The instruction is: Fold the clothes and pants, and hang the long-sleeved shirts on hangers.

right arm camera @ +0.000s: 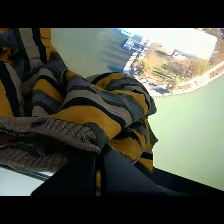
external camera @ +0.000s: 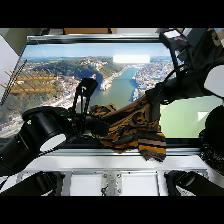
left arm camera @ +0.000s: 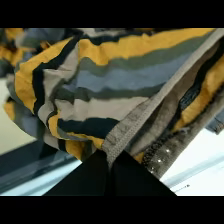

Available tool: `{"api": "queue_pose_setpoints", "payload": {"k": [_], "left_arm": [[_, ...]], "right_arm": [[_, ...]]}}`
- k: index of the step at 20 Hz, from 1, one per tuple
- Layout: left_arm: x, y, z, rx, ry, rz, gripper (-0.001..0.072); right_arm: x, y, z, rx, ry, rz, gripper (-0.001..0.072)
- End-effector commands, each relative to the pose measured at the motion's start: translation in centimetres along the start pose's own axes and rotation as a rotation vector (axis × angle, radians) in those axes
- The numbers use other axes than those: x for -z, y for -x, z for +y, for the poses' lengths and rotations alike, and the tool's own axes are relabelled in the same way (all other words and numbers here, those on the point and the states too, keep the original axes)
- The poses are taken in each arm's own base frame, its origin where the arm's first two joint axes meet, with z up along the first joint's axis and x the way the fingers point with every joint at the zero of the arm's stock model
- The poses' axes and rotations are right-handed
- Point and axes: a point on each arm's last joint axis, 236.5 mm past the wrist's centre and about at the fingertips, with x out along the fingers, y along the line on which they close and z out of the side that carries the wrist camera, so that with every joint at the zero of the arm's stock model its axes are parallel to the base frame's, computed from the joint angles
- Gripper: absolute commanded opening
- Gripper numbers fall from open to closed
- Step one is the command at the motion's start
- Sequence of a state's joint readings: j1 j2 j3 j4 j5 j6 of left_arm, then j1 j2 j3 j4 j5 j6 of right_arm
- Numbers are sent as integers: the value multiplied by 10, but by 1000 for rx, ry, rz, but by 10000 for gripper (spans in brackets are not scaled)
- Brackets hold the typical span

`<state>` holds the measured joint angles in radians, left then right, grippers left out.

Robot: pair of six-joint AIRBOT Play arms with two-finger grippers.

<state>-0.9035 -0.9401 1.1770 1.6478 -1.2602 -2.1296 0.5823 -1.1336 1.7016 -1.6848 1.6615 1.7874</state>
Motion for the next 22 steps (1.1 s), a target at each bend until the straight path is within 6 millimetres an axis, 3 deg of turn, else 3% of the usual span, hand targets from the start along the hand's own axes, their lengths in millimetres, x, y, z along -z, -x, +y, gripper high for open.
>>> {"api": "queue_pose_setpoints", "payload": {"k": [1,7,13,17,19,22], "left_arm": [[14,-8,-3,15,7,33,11],[20,-32,-1,-21,1,92,11],[21,-39,-3,-23,-7,104,11],[23,-79,-7,-44,-11,150,11],[21,-106,-10,-47,-13,158,10],[39,-131,-6,-87,-19,240,11]], "right_arm": [[19,-14,0,7,13,54,10],[33,-55,1,11,29,67,11],[-2,-82,-18,73,21,-43,11],[-2,-135,-38,113,-21,51,11],[6,-162,-35,114,-17,117,11],[23,-192,-29,99,-16,188,11]]}}
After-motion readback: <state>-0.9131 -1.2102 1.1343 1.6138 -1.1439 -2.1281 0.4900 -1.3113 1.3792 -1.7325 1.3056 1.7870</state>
